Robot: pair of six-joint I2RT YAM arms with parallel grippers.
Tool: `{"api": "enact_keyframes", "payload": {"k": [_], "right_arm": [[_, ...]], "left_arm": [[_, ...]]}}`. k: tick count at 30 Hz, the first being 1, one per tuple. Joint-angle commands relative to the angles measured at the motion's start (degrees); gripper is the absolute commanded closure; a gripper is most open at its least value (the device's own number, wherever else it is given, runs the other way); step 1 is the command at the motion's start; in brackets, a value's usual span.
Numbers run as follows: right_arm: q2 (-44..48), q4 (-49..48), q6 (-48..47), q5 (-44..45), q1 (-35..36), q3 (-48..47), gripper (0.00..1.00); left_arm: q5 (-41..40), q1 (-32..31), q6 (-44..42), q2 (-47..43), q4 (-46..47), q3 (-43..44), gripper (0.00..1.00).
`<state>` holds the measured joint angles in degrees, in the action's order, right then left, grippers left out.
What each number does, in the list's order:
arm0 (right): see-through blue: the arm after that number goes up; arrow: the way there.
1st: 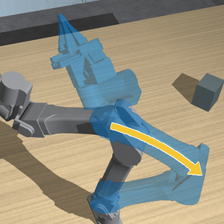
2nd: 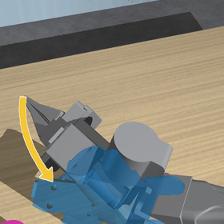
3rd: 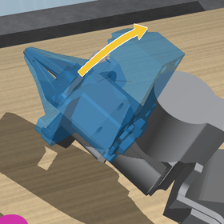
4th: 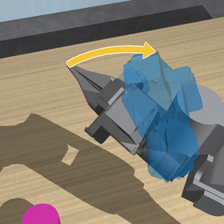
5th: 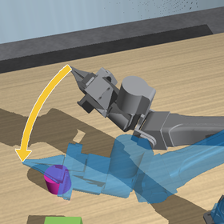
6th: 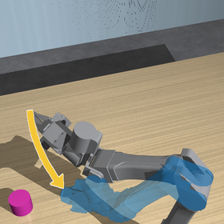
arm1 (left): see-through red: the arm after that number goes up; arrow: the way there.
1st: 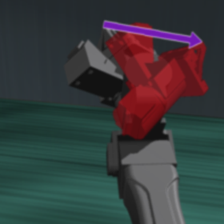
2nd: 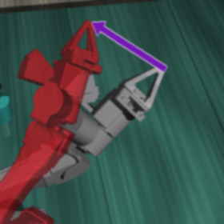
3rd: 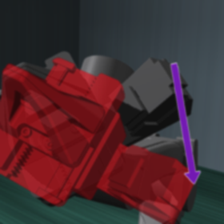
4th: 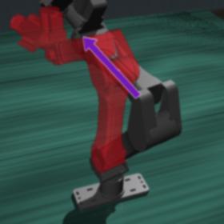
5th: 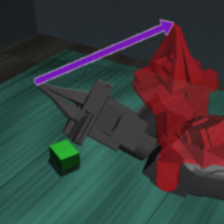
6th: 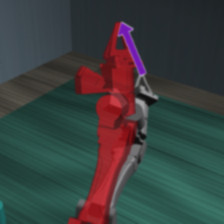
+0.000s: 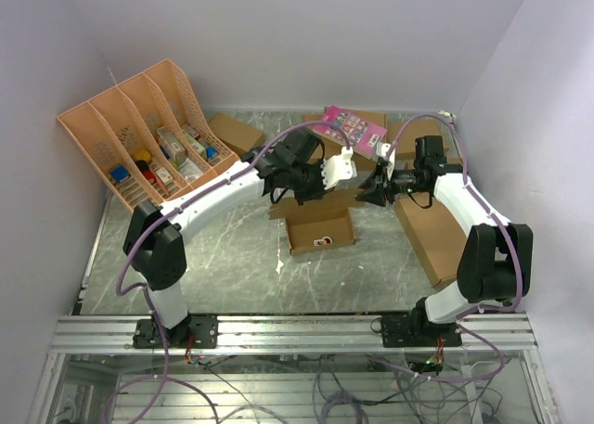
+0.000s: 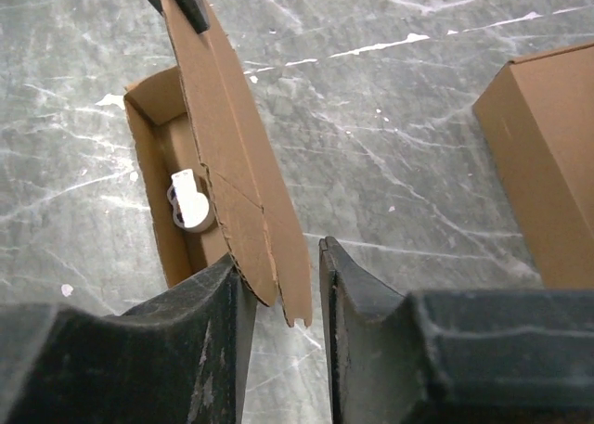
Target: Fold the paper box
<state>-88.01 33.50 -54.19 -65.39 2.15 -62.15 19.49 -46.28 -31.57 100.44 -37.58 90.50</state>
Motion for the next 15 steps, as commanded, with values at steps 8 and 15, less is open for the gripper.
{"api": "enact_keyframes", "payload": {"k": [8, 15], "right_arm": [[0.1, 3.4, -5.1, 2.0, 1.4, 0.0, 0.69], [0.2, 2.5, -4.8, 3.8, 1.7, 0.6, 0.7]], "left_arm": [[3.1, 0.9, -1.0, 1.1, -0.5, 3.1, 0.93], [3.9, 1.4, -1.1, 1.0, -0.4, 3.0, 0.93]]}}
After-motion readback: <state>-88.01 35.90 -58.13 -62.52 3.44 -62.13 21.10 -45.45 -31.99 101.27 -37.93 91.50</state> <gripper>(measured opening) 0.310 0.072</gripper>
